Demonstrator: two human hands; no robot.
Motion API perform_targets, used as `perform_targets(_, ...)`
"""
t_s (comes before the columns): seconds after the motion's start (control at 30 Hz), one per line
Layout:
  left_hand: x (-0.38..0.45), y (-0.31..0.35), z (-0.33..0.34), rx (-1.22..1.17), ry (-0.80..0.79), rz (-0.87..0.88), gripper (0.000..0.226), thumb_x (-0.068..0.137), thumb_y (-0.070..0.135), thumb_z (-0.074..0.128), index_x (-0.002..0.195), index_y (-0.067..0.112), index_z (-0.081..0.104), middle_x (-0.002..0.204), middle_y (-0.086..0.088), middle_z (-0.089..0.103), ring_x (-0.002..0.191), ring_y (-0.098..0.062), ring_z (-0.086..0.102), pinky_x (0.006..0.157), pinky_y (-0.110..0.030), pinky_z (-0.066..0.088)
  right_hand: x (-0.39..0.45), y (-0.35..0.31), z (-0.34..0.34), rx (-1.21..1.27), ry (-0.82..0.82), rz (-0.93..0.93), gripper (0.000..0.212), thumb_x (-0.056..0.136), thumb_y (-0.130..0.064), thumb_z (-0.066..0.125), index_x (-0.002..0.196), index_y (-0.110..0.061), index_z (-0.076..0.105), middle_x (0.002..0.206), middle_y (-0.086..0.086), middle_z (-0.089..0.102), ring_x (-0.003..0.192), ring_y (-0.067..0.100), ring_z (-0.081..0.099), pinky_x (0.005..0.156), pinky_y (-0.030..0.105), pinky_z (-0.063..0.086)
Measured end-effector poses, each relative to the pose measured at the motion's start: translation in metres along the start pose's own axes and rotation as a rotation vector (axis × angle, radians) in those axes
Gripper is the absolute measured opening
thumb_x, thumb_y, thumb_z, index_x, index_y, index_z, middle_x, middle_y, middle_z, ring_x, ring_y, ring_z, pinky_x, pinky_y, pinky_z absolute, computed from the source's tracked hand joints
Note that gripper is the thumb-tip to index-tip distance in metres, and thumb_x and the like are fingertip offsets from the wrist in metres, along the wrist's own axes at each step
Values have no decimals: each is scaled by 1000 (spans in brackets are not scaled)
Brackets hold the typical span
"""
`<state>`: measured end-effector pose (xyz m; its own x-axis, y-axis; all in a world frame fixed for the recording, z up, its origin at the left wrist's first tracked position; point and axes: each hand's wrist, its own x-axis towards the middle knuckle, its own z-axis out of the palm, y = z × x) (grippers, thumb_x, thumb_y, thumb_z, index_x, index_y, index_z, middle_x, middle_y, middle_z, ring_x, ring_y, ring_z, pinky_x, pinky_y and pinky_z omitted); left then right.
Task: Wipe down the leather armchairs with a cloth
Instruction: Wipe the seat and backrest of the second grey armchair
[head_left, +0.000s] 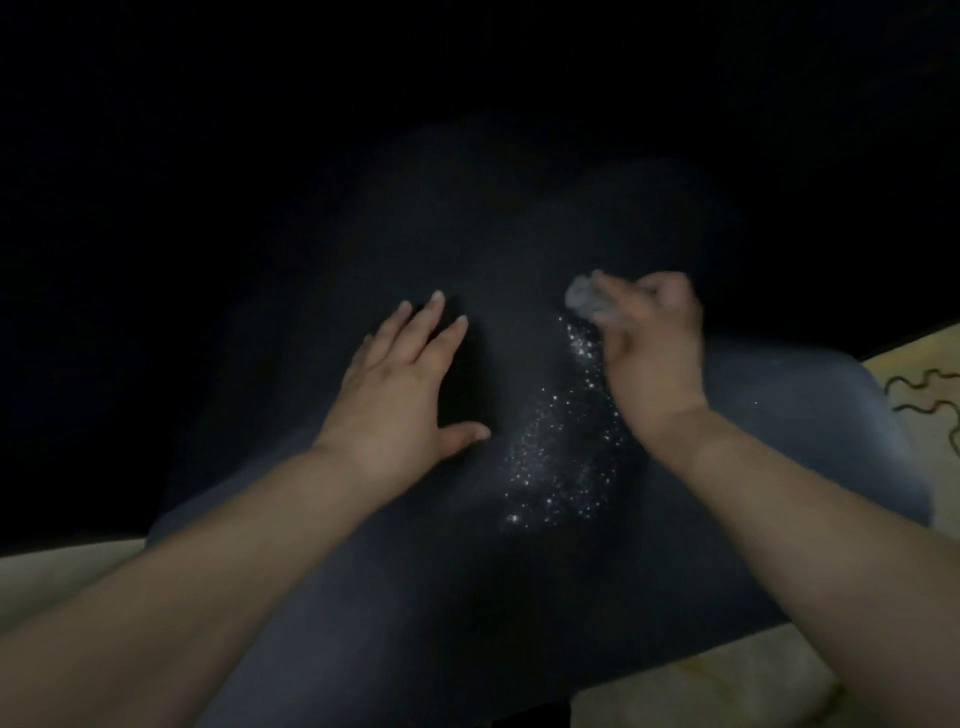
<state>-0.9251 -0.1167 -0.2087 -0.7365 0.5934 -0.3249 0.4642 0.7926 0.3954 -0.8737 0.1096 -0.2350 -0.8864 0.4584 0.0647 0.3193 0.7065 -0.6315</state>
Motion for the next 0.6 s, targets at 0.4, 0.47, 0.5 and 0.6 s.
perform_targets(0.4, 26, -3, 6, 67, -18, -65, 79, 91, 42, 57, 154, 29, 10, 161, 6, -6, 148, -20, -6, 120, -46, 7, -8, 13, -5, 59, 12, -24, 24, 90, -5, 60, 113, -6, 63, 98, 4, 56, 94, 21, 56, 85, 29, 48)
perform_targets(0.47, 25, -2, 6, 74, -16, -66, 79, 91, 42, 57, 153, 29, 10, 162, 6, -5, 148, -21, -5, 120, -46, 8, -19, 6, -4, 52, -131, -142, 36, 89, -6, 61, 125, -12, 62, 104, 8, 45, 97, 28, 49, 89, 32, 43)
perform_targets(0.5, 25, -2, 6, 71, -17, -70, 79, 91, 42, 57, 153, 29, 10, 161, 7, -5, 148, -20, -5, 120, -45, 8, -16, 8, -11, 72, -150, -145, 38, 88, -6, 61, 126, -13, 61, 105, 8, 42, 96, 29, 48, 90, 33, 43)
perform_targets(0.6, 26, -4, 4, 69, -31, -82, 79, 91, 43, 56, 153, 31, 9, 161, 9, -6, 147, -18, -6, 120, -43, 9, -2, 33, -31, 48, 29, -5, 39, 88, -3, 57, 126, -10, 61, 108, 13, 41, 97, 33, 51, 90, 39, 46)
